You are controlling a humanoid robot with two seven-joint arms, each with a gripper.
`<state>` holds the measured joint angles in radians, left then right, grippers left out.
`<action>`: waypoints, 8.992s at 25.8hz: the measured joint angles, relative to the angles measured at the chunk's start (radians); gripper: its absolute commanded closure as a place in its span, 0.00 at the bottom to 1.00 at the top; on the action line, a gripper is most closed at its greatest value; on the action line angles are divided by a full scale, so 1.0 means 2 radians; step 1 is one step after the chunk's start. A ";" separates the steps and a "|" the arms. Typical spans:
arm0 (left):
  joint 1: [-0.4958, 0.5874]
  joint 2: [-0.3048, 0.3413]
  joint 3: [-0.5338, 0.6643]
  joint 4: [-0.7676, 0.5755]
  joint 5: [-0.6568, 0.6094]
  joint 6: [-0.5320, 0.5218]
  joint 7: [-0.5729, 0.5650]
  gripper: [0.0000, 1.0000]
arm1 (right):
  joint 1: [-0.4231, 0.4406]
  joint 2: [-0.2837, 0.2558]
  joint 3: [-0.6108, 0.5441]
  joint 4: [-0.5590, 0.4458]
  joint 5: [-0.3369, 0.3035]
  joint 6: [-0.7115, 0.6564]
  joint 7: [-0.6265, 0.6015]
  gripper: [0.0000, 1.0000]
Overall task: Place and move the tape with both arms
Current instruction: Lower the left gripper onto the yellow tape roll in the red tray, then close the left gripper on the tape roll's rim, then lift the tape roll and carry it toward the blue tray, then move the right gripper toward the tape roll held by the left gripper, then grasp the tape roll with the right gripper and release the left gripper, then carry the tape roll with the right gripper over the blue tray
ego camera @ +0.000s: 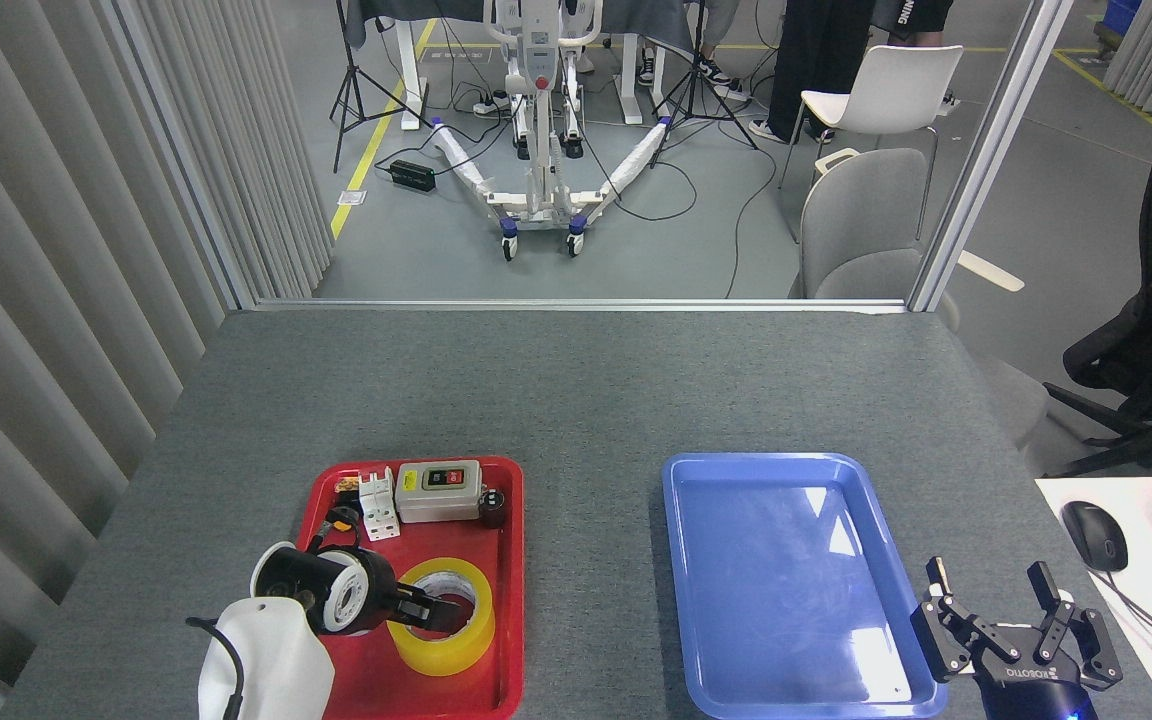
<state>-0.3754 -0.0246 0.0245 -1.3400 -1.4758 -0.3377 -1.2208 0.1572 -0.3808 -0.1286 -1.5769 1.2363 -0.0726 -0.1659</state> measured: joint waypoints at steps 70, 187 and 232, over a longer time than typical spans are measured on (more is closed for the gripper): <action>0.089 -0.050 -0.004 -0.100 0.608 0.058 -0.037 1.00 | -0.015 -0.027 -0.009 0.000 -0.345 -0.352 0.323 0.00; 0.105 -0.019 0.039 -0.079 0.636 0.038 -0.046 0.00 | -0.245 0.046 0.266 0.126 -0.337 -0.356 0.359 0.71; 0.128 0.026 -0.033 -0.040 -0.029 0.176 0.666 0.00 | -0.256 -0.044 0.073 0.181 -0.231 -0.024 0.528 0.69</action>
<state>-0.1186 0.0272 -0.0416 -1.4204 -1.5329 0.0139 0.1115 -0.3542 -0.4692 0.0170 -1.2140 0.7738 -0.1203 0.8900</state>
